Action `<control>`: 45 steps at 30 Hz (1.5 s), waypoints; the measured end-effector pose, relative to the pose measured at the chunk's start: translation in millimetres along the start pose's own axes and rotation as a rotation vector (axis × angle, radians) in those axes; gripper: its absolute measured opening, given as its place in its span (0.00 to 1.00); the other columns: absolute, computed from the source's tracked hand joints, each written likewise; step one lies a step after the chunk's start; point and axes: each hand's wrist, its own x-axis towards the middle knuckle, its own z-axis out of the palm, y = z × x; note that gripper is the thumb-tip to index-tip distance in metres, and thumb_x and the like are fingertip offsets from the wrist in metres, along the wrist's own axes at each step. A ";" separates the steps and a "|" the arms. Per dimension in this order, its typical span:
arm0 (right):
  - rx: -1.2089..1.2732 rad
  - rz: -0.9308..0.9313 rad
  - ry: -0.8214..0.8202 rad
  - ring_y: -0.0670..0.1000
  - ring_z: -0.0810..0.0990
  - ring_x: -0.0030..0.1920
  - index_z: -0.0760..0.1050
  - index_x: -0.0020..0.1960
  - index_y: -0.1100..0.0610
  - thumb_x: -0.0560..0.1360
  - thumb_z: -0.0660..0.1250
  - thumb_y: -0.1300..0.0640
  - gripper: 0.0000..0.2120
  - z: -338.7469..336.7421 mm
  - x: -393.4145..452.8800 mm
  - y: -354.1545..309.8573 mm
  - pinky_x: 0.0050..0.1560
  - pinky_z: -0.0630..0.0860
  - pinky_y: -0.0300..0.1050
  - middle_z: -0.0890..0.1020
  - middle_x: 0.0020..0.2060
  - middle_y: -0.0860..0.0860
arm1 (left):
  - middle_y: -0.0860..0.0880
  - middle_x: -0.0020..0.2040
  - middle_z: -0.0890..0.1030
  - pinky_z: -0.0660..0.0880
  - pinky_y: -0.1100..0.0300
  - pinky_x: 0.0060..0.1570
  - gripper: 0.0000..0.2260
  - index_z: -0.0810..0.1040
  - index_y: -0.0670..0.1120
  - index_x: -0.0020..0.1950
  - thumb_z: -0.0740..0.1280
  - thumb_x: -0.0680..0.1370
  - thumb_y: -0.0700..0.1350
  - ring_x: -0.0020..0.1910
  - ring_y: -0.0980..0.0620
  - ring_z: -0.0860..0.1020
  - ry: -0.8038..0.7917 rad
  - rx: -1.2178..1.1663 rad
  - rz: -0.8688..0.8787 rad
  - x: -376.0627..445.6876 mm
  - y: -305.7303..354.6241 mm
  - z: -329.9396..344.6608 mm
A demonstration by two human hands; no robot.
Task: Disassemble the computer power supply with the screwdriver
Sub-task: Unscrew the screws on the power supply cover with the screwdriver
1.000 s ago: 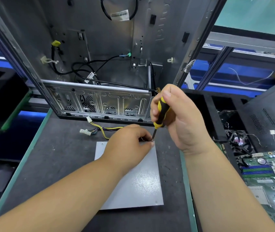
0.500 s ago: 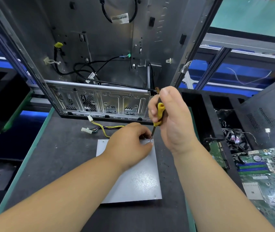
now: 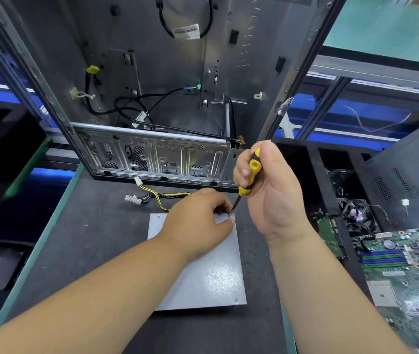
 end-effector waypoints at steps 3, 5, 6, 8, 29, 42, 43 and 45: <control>-0.061 0.019 0.023 0.50 0.73 0.35 0.76 0.40 0.54 0.80 0.58 0.47 0.15 -4.9 0.0 -0.9 0.41 0.70 0.43 0.76 0.36 0.50 | 0.59 0.43 0.76 0.73 0.61 0.42 0.04 0.78 0.56 0.44 0.71 0.71 0.51 0.44 0.62 0.73 -0.003 0.012 0.001 0.1 -0.8 0.7; -0.096 0.043 0.032 0.50 0.74 0.37 0.79 0.39 0.53 0.80 0.58 0.46 0.18 -7.0 1.8 -4.6 0.44 0.71 0.45 0.77 0.37 0.50 | 0.60 0.43 0.75 0.71 0.62 0.42 0.04 0.78 0.56 0.44 0.71 0.72 0.52 0.44 0.62 0.72 -0.004 0.022 0.001 0.0 -1.3 1.1; -0.105 0.057 0.025 0.50 0.74 0.37 0.79 0.39 0.53 0.80 0.58 0.45 0.18 -7.2 2.9 -6.2 0.43 0.71 0.44 0.76 0.37 0.50 | 0.60 0.42 0.75 0.71 0.62 0.42 0.04 0.77 0.56 0.44 0.71 0.72 0.52 0.44 0.62 0.72 -0.005 0.026 0.002 -0.2 -1.3 1.4; -0.075 0.066 0.009 0.50 0.72 0.36 0.78 0.40 0.55 0.80 0.56 0.46 0.19 -4.9 4.4 -6.3 0.41 0.71 0.41 0.74 0.35 0.51 | 0.60 0.42 0.75 0.72 0.61 0.42 0.04 0.77 0.56 0.44 0.71 0.72 0.51 0.45 0.61 0.72 -0.004 0.026 0.004 -0.3 -1.3 1.9; -0.058 0.055 -0.012 0.50 0.68 0.31 0.78 0.36 0.55 0.84 0.50 0.45 0.28 0.5 -2.6 0.0 0.38 0.68 0.41 0.72 0.27 0.49 | 0.59 0.43 0.75 0.73 0.61 0.42 0.04 0.77 0.56 0.44 0.71 0.71 0.51 0.44 0.59 0.74 -0.008 0.021 -0.002 0.6 -1.3 1.4; -0.012 0.042 0.039 0.50 0.72 0.35 0.77 0.39 0.57 0.83 0.52 0.47 0.22 -7.8 -1.0 -4.6 0.41 0.71 0.41 0.75 0.35 0.50 | 0.60 0.44 0.75 0.71 0.62 0.42 0.06 0.74 0.59 0.42 0.70 0.72 0.51 0.45 0.61 0.72 -0.030 0.030 0.000 0.5 -0.2 -0.1; 0.006 0.054 0.043 0.50 0.70 0.33 0.76 0.39 0.57 0.84 0.50 0.47 0.25 -7.1 0.1 -4.9 0.39 0.70 0.41 0.73 0.32 0.50 | 0.60 0.44 0.75 0.72 0.61 0.42 0.06 0.74 0.59 0.42 0.70 0.72 0.51 0.45 0.61 0.72 -0.029 0.031 0.002 0.5 -0.2 0.0; 0.032 0.060 0.045 0.49 0.64 0.31 0.75 0.40 0.57 0.85 0.46 0.45 0.27 -4.1 1.8 -4.0 0.35 0.66 0.40 0.69 0.28 0.50 | 0.60 0.43 0.75 0.72 0.60 0.43 0.05 0.75 0.59 0.42 0.70 0.72 0.51 0.44 0.61 0.72 -0.031 0.030 0.005 0.7 -0.2 0.1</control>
